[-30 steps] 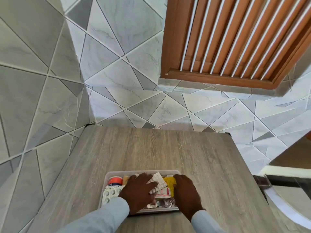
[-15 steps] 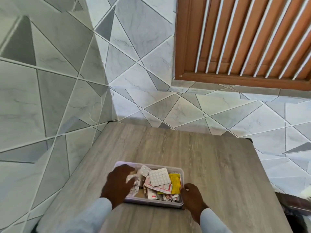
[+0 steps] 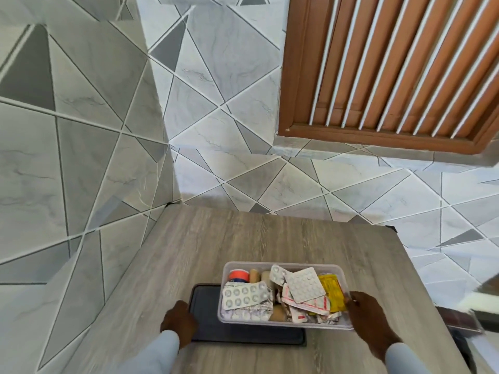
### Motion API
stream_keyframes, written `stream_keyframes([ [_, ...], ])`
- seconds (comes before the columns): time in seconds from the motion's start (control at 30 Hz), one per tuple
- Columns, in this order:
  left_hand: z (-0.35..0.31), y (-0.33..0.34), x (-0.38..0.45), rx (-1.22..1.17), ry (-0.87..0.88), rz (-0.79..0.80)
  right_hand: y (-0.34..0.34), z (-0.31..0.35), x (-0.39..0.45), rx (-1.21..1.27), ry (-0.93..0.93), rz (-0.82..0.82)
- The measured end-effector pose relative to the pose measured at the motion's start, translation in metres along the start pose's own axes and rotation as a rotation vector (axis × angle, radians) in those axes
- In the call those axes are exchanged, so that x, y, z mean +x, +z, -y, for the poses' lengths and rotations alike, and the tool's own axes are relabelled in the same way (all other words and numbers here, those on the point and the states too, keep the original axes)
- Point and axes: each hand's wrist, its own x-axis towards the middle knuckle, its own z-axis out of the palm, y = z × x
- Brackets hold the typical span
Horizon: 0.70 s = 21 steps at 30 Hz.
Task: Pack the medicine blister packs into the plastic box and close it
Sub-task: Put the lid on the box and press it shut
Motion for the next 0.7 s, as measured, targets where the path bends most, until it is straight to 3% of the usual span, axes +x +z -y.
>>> stream_keyframes([
  [0.47,-0.008,-0.004,0.031,0.124,-0.036,-0.061,-0.002,-0.016,-0.020,0.120,0.181,-0.084],
  [0.7,-0.030,-0.138,0.061,0.024,0.047,-0.368,-0.003,-0.008,-0.017,0.107,0.166,-0.078],
])
